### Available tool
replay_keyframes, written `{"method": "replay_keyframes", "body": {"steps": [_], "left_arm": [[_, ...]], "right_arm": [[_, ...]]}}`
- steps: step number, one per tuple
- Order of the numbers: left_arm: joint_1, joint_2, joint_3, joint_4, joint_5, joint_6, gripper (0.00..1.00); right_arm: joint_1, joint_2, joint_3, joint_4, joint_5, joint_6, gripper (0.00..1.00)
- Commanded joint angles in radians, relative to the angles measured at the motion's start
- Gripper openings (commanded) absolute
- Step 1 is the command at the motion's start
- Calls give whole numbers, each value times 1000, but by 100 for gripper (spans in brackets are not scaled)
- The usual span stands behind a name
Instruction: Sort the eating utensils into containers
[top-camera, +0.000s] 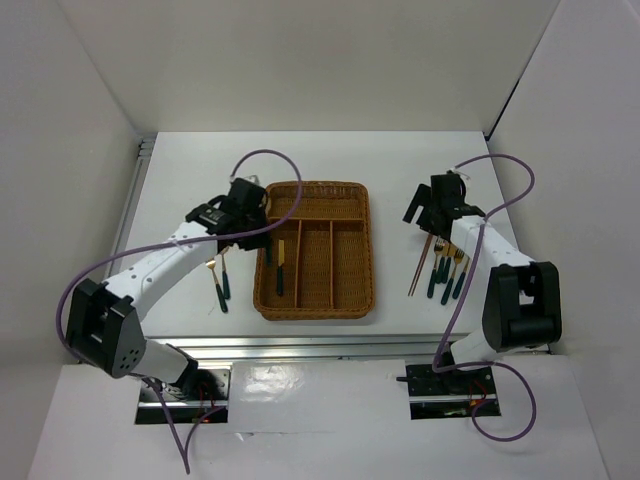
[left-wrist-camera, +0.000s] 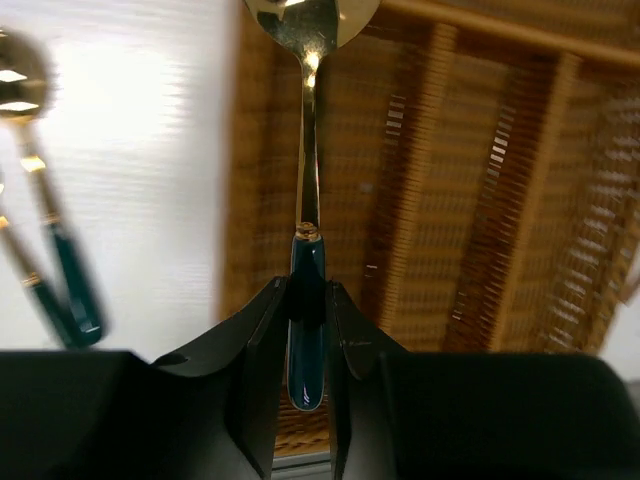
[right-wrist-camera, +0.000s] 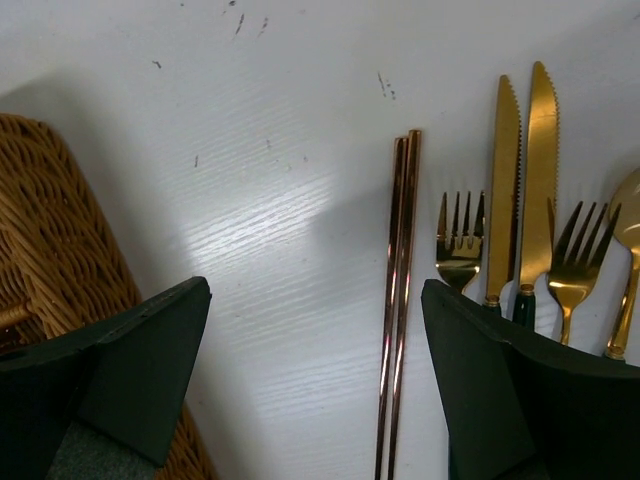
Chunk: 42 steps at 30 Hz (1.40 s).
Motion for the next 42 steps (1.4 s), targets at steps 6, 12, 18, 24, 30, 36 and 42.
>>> {"method": "replay_keyframes", "body": {"steps": [6,12,18,24,30,36,42], "left_arm": [[-224,129,140,140,57,-27,22],[-290,197,129,189,54,-91,22],[-335,246,105,208,17,-127,22],[-335,316,94,217,-4,-136,23],[-335,358,117,183,-26,-127,25],[-335,367,151,165,-44,-105,42],[-335,338,201,119,-64,-82,56]], "right_arm": [[-12,-76,-46,19,34,31,94],[-22,-122,-64,-1,34,49,94],[-22,-149,-98,20,-6,49,94],[-22,-149,-98,29,-15,49,94],[-22,-139,-98,30,-25,49,94],[-22,-130,-98,30,-25,49,94],[-22,-130,-98,30,-25,58,94]]}}
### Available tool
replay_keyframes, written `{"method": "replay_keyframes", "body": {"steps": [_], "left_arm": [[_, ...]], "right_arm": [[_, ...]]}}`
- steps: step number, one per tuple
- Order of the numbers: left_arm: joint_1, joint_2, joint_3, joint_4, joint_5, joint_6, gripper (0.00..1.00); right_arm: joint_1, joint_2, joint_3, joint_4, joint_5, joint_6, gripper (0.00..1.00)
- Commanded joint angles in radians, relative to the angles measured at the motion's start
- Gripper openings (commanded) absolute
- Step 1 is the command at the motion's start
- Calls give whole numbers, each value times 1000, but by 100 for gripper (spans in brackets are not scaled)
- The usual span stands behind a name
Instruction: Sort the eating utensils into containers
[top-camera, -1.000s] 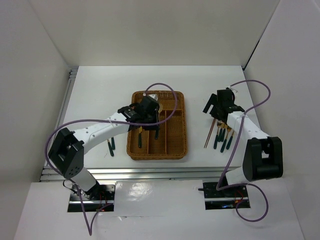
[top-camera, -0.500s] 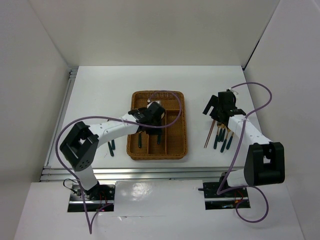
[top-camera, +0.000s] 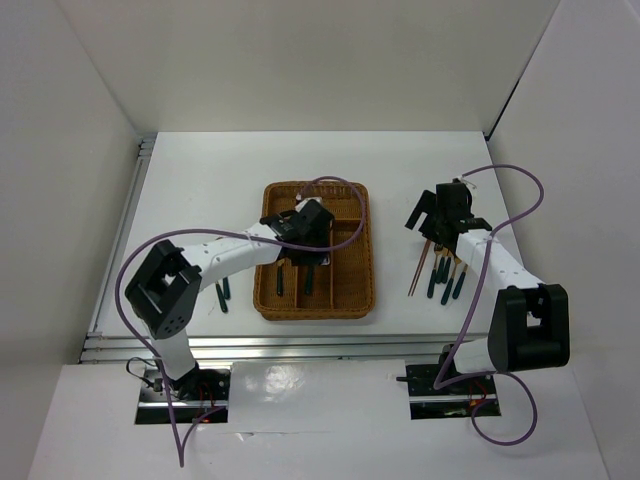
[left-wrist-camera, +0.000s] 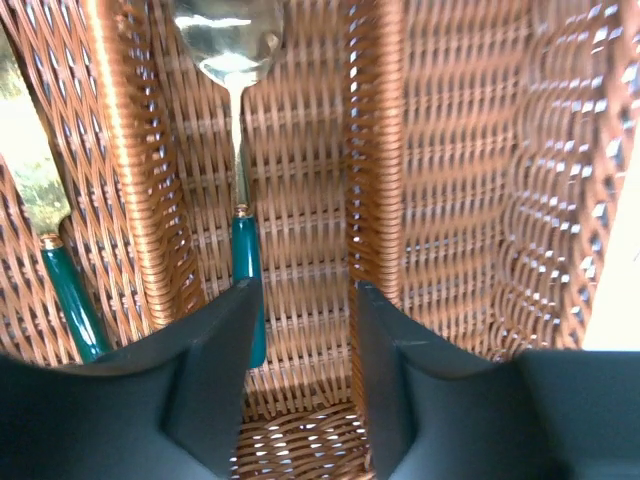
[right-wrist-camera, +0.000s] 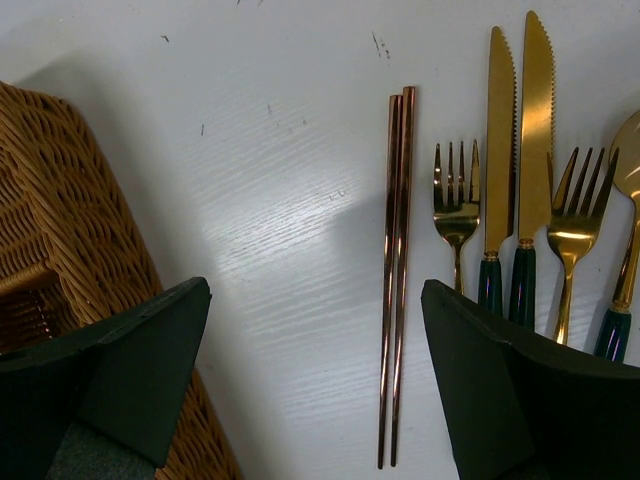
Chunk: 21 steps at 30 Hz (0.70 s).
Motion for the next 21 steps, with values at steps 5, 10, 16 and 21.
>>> {"method": "replay_keyframes", "body": {"steps": [5,10,16,21], "left_arm": [[38,-129,115,-72,-50,57,66],[169,-308,6,-61,2,95,67],[348,-494,-245,-81,-7,106,70],[424,-557,-368,-81,-47,95,71]], "right_arm": [[-8,-3,9,31,-7,12,94],[-8,-3,9,31,-17,12,94],[-8,-3,0,31,-17,21,94],[-8,-3,0,31,-35,30,94]]}}
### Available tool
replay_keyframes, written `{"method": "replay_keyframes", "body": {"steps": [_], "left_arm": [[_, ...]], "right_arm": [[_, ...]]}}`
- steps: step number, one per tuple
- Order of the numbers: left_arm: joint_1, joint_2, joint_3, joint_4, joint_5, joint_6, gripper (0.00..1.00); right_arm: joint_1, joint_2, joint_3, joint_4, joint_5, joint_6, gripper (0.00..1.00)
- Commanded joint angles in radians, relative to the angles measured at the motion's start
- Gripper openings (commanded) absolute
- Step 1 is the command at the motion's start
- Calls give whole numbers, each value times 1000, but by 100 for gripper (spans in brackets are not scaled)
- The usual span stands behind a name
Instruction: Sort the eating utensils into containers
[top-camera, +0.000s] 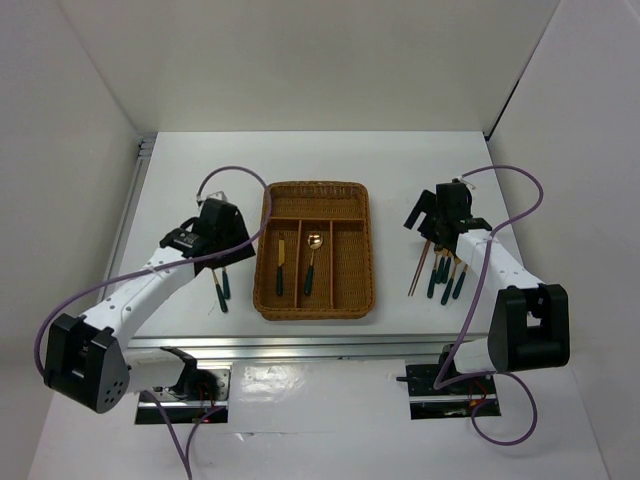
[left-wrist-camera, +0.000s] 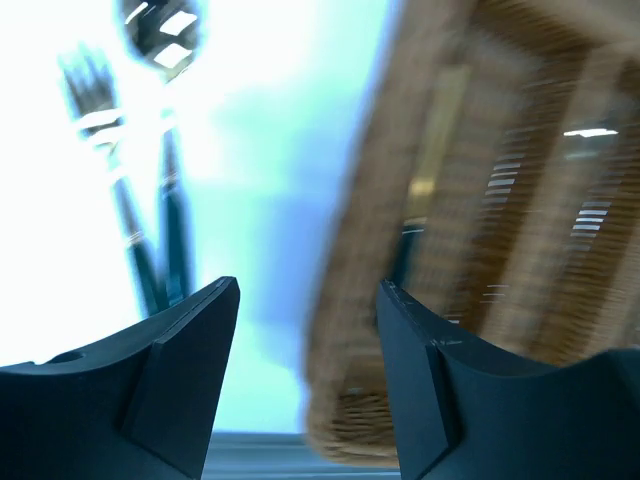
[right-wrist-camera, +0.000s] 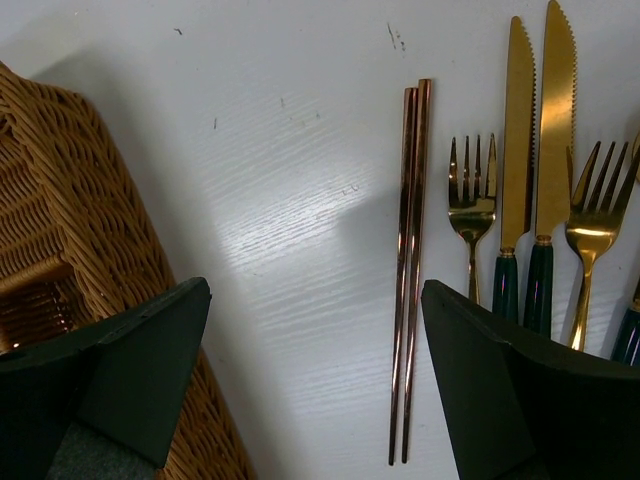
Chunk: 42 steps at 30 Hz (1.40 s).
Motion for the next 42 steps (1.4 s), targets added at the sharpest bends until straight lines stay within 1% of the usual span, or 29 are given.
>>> {"method": "replay_keyframes", "body": {"steps": [1,6,8,19,23,27,30,42], "left_arm": [[57,-22,-61,-11,-23,15,71],[150,50,-92,15,8,33,71],[169,76,-92,15,8,47,70],[169,211,-101,79,9,66,65],[169,270,-72,79,-11,66,61],[169,293,-72,79,-23,66,58],[169,293,-72,79,-32,66,58],[169,333,-81,79,-32,66,50]], "right_arm": [[-8,-3,0,30,-11,13,94],[-8,15,9,40,-12,22,94],[-8,16,9,40,-2,22,94],[-8,45,28,30,8,31,94],[-8,65,28,30,8,31,94],[-8,65,37,30,17,31,94],[-8,74,37,30,17,31,94],[-8,83,37,30,17,31,94]]}}
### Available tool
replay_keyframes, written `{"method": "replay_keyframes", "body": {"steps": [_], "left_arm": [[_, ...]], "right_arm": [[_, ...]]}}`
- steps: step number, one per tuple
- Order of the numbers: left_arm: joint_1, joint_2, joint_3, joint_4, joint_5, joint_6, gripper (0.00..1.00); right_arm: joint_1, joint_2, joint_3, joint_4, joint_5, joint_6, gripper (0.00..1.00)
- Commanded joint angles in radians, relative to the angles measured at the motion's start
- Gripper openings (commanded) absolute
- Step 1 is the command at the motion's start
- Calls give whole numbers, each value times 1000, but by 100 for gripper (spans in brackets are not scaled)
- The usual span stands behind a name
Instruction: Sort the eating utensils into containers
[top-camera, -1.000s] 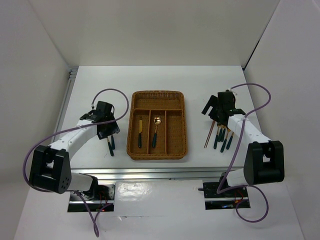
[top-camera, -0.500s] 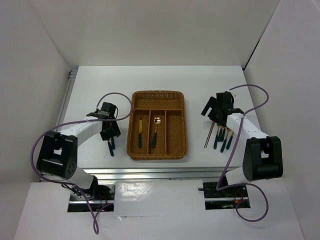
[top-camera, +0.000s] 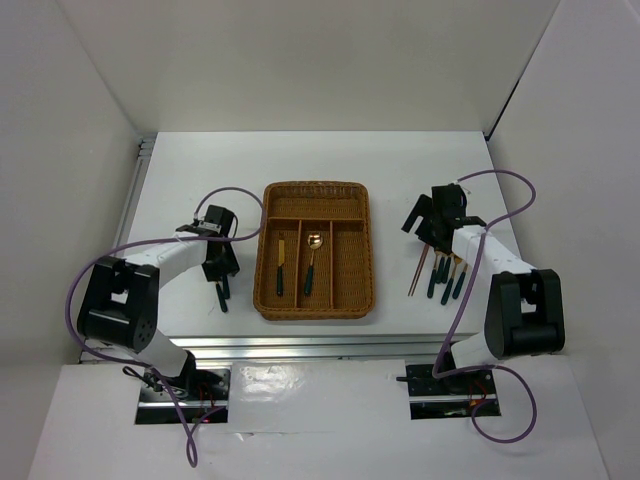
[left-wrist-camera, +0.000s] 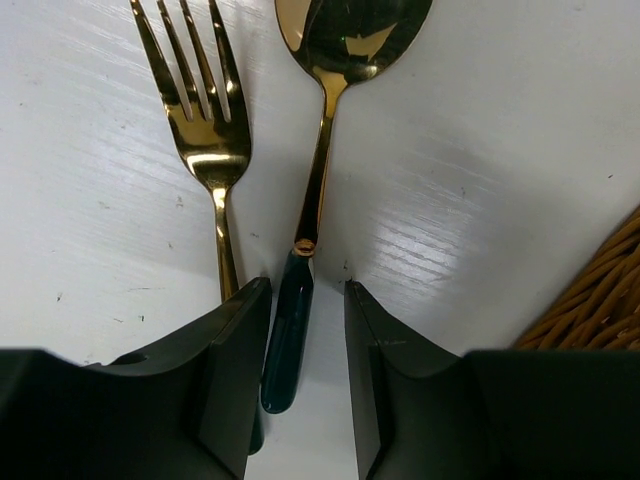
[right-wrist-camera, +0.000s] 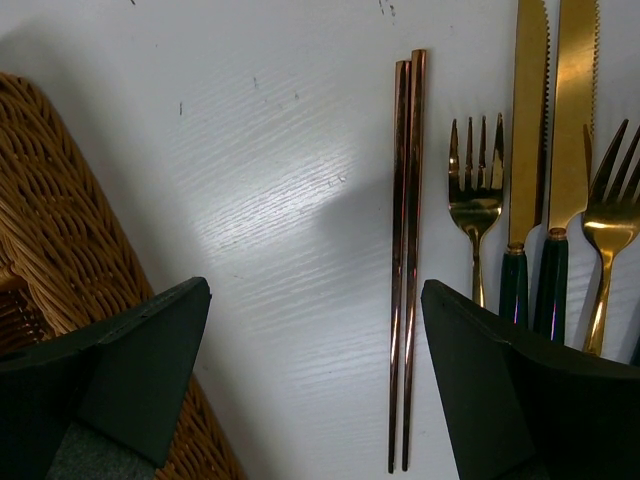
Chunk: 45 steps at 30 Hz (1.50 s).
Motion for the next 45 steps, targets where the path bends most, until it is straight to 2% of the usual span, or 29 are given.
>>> {"method": "replay_keyframes", "body": {"steps": [1,8,23,28,38,45], "left_arm": [[2,11,14,7,-14,14,48],[2,32,-4,26,-14,14,44],[2,51,14,36,4,44,24],[2,51,45,-1,-8,44,21],[-8,-132,184,-130,0,80,21],[-97,-267,220,-96,142,47,21]], "right_arm": [[-8,4,36,27,25,8,94],[-8,-5,36,27,34,8,94],[-8,-24,26,27,34,17,94],[-8,-24,26,27,43,17,94],[-8,-14,45,27,52,8,94],[-8,-5,66,27,86,-10,94]]}}
